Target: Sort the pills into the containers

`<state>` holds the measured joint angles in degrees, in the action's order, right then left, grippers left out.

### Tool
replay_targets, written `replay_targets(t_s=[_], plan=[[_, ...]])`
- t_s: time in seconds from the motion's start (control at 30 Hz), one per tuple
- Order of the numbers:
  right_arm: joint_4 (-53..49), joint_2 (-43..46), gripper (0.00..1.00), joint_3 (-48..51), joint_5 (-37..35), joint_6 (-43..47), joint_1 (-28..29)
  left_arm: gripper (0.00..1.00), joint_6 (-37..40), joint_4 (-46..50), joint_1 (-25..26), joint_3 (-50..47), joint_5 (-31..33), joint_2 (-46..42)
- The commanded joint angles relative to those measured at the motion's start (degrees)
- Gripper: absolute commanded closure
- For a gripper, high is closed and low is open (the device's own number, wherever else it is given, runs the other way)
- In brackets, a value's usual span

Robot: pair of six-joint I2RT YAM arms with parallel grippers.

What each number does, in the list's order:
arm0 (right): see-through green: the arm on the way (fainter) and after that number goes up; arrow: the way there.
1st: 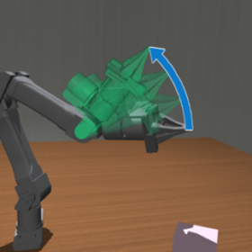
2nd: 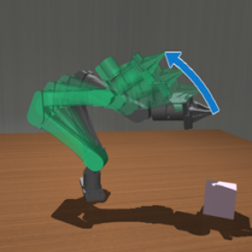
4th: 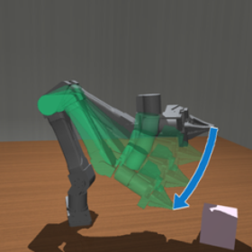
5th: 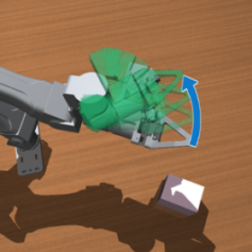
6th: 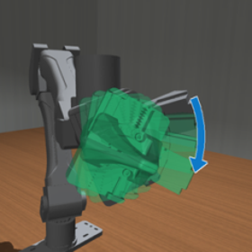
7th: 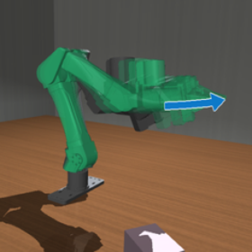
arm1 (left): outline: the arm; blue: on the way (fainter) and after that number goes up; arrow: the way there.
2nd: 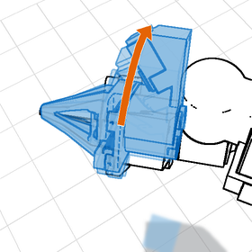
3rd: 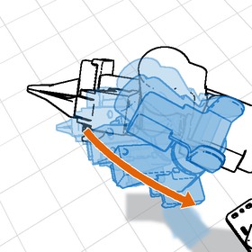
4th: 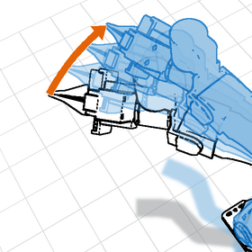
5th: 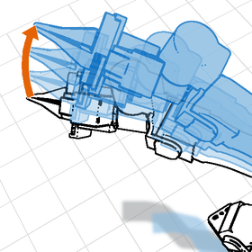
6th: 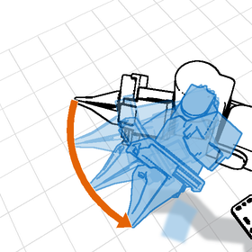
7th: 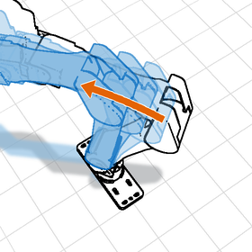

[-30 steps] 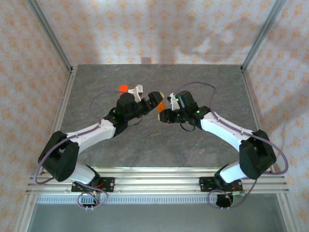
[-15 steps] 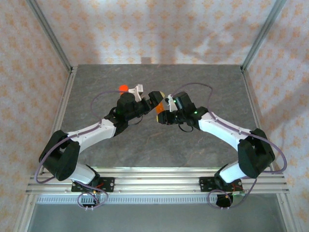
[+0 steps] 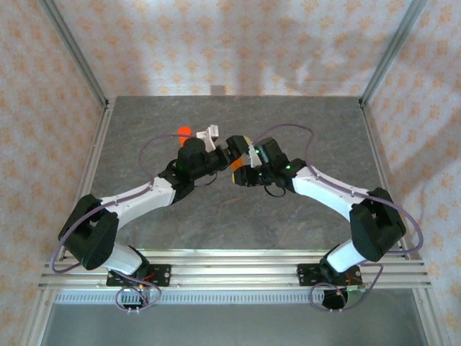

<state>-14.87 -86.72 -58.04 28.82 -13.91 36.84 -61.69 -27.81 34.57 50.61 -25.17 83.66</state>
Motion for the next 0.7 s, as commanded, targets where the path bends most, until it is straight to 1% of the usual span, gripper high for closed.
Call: replay_targets(t_s=[0.0, 0.07, 0.17, 0.33, 0.47, 0.67], plan=[[1.10, -0.26, 0.75, -1.57, -1.37, 0.29, 0.34, 0.01, -0.76, -1.78, 0.33, 2.26, -0.25, -1.37], [1.20, -0.13, 0.75, -1.38, -1.75, 0.33, 0.34, 0.01, 0.37, -0.06, 0.33, 2.14, 1.27, -2.27], [0.91, 0.23, 0.75, -0.70, -2.74, 0.69, 0.34, 0.00, 3.86, 5.67, -0.23, 1.98, 5.31, -4.69], [-1.01, -0.09, 0.73, 0.77, -3.76, 3.30, 0.34, 0.00, 7.61, 12.69, -3.34, 0.16, 10.28, -8.81], [-3.20, -2.25, 0.70, 0.83, -4.63, 6.79, 0.34, 0.00, 9.30, 15.61, -6.25, -2.09, 11.45, -10.79], [-6.47, -6.91, 0.67, -0.90, -6.77, 12.38, 0.36, 0.00, 11.00, 17.06, -7.40, -4.51, 12.22, -11.38]])
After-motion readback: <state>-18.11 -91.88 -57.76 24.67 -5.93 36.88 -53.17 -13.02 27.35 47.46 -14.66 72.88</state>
